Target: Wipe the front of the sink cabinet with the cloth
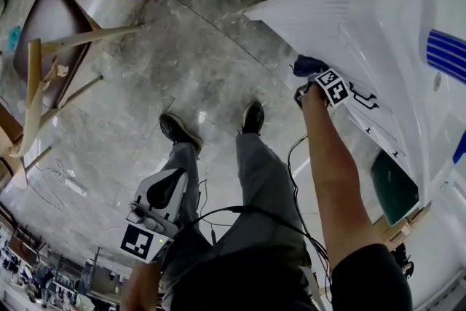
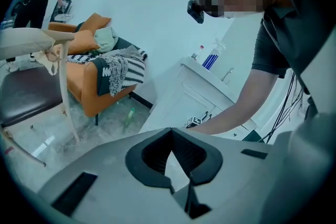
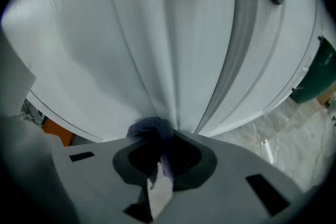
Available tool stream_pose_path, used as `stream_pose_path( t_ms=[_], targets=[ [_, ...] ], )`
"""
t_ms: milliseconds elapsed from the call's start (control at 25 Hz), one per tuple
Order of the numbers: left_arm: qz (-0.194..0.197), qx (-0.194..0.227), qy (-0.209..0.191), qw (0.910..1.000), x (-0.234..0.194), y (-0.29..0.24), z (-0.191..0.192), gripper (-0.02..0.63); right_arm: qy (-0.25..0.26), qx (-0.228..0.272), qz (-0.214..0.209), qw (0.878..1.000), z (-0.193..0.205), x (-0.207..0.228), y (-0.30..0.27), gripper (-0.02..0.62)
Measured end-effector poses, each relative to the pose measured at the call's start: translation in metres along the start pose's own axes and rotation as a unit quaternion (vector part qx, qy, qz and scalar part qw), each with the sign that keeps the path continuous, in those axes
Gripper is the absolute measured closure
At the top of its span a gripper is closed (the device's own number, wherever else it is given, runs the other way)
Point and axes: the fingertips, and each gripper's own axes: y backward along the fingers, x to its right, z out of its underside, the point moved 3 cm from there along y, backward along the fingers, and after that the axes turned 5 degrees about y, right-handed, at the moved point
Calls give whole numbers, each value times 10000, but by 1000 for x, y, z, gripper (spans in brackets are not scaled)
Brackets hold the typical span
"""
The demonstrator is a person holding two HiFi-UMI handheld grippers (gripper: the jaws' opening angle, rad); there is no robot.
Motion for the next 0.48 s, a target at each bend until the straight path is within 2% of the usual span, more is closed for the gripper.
stream_pose_path(
  t_ms=[120,360,480],
  targets=[
    [-15,-53,-17,10000,-3,2,2,602,-101,-12,-200,9997,1,-10,0,548],
    [24,-63,-120,9999,7,6,-10,602,-472,14,-924,9946,-7,-77,19,548],
    [60,7,-136,9999,15,9,-25,602,-464,213,-819,9953,-23,-65,48,548]
  ],
)
